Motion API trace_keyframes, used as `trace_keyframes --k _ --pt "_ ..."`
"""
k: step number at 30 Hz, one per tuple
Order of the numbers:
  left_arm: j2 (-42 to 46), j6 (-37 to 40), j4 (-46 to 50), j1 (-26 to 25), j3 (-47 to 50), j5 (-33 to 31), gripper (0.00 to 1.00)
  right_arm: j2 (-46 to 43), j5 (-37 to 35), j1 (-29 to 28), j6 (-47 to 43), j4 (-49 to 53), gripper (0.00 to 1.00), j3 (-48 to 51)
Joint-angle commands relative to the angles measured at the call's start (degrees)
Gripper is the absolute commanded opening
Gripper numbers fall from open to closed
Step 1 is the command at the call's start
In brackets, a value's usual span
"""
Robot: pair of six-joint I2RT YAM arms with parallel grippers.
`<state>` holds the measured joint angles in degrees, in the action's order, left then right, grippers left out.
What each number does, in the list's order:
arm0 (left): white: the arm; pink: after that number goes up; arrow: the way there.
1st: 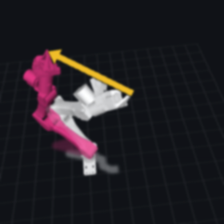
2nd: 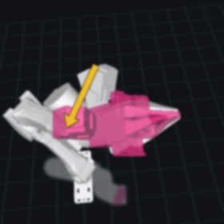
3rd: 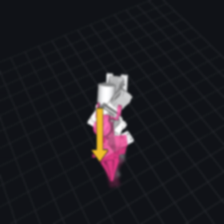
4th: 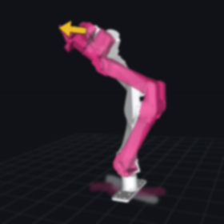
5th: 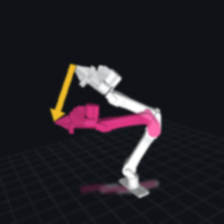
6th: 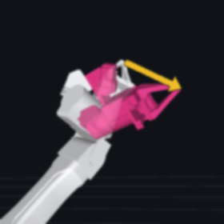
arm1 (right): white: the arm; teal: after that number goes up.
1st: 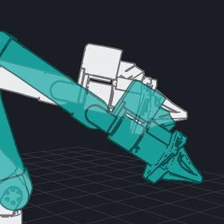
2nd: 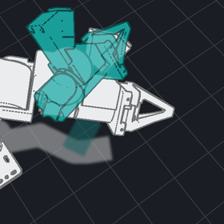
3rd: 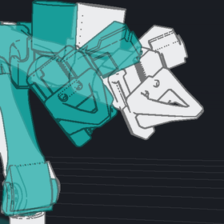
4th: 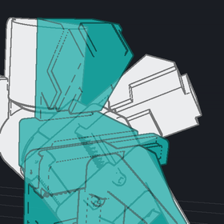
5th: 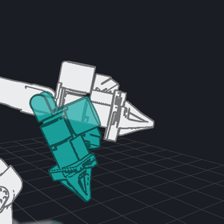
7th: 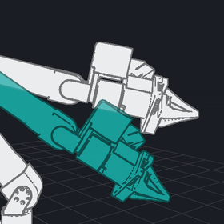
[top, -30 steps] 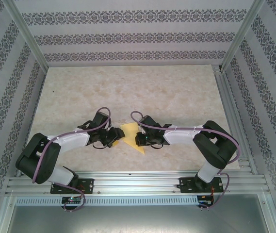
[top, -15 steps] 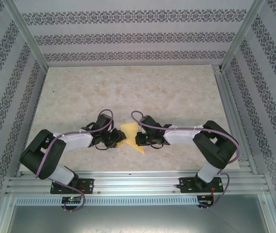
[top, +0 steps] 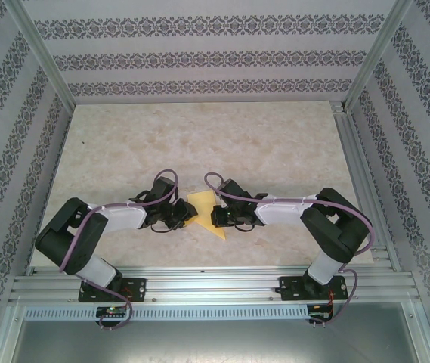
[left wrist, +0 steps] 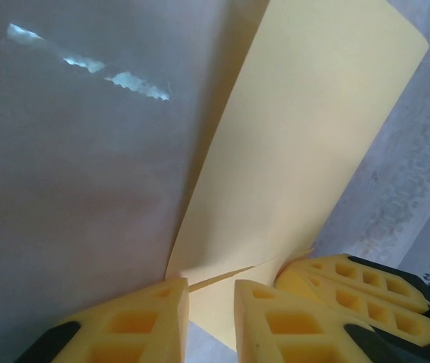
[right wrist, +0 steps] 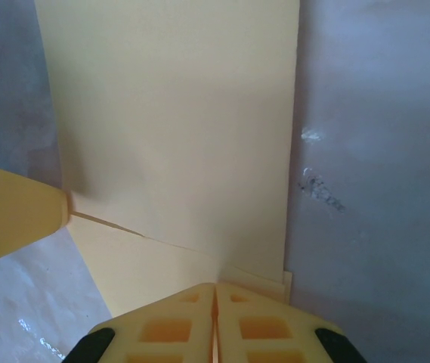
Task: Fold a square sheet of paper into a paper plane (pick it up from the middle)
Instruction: Fold the wing for the fifth time at the center of the table.
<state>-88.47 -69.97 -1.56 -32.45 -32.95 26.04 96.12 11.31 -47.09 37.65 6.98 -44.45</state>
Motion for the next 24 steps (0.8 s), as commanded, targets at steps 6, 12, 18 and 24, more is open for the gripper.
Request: trace_keyframes --k 6,12,18,24 --pt "4.1 -0.32 7.56 -0.78 -1.02 -6.26 0.42 -0.33 0.07 0.82 -0.51 0.71 0.1 0.15" --pt "2.18 -1.49 2.61 -0.91 -0.17 -4.43 0.44 -0.58 0.07 1.11 -0.38 0.38 0.1 0.57" --pt "-1.78 -2.25 -2.51 -1.61 -1.41 -1.14 0.4 -0.4 0.32 1.21 -0.47 0.19 0.1 0.64" --pt "-4.68 -4.4 -6.95 -2.43 -1.65 0.59 0.38 -0.58 0.43 1.21 -0.26 -0.3 0.1 1.21"
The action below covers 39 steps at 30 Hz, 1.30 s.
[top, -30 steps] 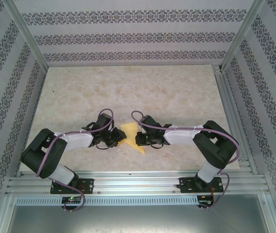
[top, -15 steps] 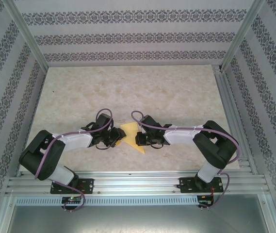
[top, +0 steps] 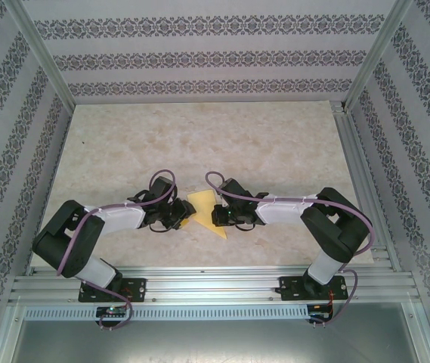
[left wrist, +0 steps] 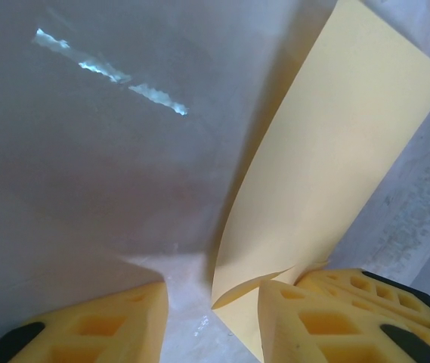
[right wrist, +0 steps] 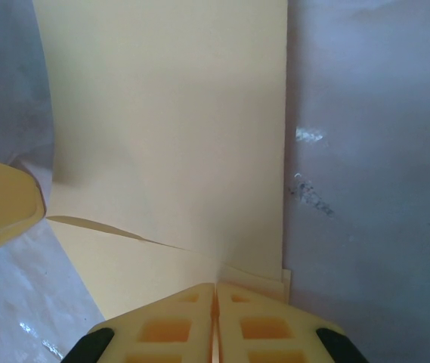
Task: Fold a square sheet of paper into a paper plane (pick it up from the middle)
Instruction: Fold the wing for the fifth time at the center of the table.
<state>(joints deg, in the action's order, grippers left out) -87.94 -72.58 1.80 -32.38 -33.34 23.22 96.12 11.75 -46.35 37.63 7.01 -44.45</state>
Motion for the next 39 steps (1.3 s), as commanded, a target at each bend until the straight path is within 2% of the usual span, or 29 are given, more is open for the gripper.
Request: trace_keyframes --k 1,9,20,30,39 --pt "-5.31 -1.69 -9.7 -2.68 -1.72 3.18 0.38 -0.53 0.09 0.47 -0.22 -0.35 0.1 1.2" --pt "-1.19 0.15 -2.51 -2.78 -2.84 -0.84 0.36 -0.49 0.2 0.56 -0.27 -0.41 0.1 1.03" --pt "-2.54 -1.34 -5.82 -2.89 -2.49 0.64 0.32 -1.17 0.13 0.97 -0.54 -0.15 0.1 1.38" --pt "-2.34 -0.73 -5.38 -2.86 -2.74 0.07 0.15 -1.9 0.51 0.97 -0.79 -0.13 0.11 1.67" --pt "-3.11 -1.36 -4.93 -2.86 -3.78 -0.5 0.05 -5.06 -0.31 0.16 -5.7 0.54 0.22 0.46"
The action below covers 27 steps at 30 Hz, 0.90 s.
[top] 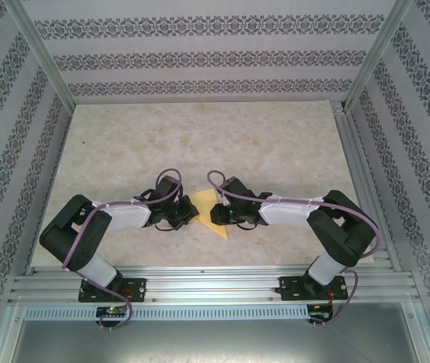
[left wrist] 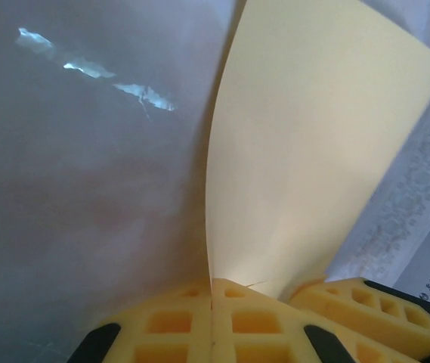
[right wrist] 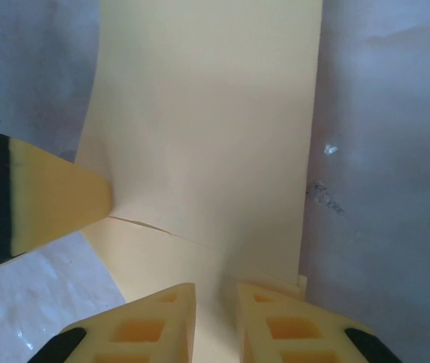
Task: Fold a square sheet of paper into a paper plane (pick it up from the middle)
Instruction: Fold the wing for the fifth time at the center of the table.
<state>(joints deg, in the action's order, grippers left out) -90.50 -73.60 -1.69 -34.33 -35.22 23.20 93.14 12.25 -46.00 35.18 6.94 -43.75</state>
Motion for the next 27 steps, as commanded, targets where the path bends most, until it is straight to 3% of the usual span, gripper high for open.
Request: trace_keyframes --k 1,6,11,27 --pt "-0.48 -0.15 -0.87 -0.93 -2.09 -0.59 0.04 -2.75 -1.84 -0.9 -4.67 0.76 0.24 -0.16" --pt "-0.17 -0.54 0.23 -0.92 -2.65 -0.48 0.03 -4.27 -9.31 -5.35 -12.77 4.64 0.39 -1.38" --pt "0.32 -1.17 1.01 -0.9 -3.0 -0.54 0.03 -4.29 -15.08 -9.79 -19.44 5.89 0.43 -2.11" --pt "-0.01 -3.03 -0.12 -0.79 -3.09 1.46 0.03 -2.53 -18.7 -14.83 -26.92 1.55 0.51 0.04"
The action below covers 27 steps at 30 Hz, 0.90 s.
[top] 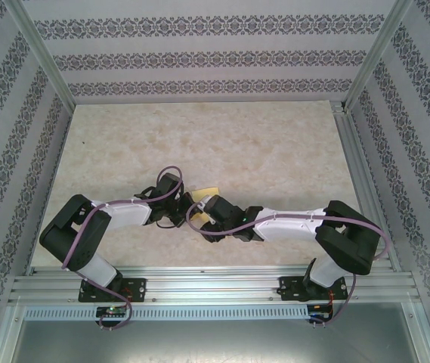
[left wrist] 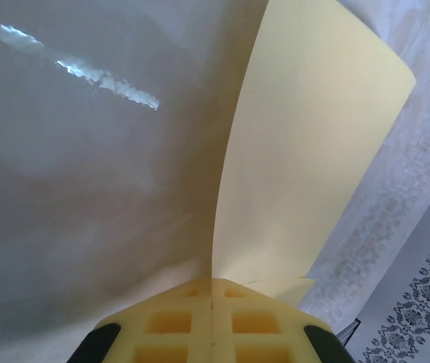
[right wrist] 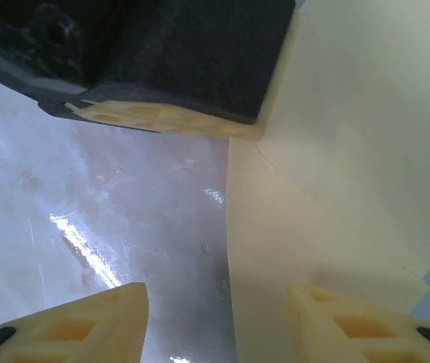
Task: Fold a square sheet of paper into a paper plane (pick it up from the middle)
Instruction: Fold the wing for the fifth time at the center of the table.
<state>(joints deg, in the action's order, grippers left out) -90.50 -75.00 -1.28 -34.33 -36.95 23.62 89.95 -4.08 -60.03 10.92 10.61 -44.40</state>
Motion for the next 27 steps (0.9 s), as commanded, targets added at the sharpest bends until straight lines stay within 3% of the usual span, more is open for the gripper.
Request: trace_keyframes --k 1,10,21,27 --pt "0.06 -1.8 -0.68 -0.79 -1.36 1.07 0.03 0.88 -3.1 -0.9 -2.57 -2.3 0.51 0.81" --pt "-0.21 -2.07 -0.46 -0.65 -1.54 2.08 0.03 4.42 -5.85 -1.88 -3.83 -2.02 0.51 0.11" --pt "-0.03 -1.77 0.16 -0.49 -1.68 1.88 0.05 3.38 -5.22 -2.01 -3.67 -3.99 0.22 1.26" --pt "0.22 -1.16 0.9 -0.46 -2.28 1.83 0.06 3.05 -6.27 -1.93 -1.96 -2.92 0.13 0.81"
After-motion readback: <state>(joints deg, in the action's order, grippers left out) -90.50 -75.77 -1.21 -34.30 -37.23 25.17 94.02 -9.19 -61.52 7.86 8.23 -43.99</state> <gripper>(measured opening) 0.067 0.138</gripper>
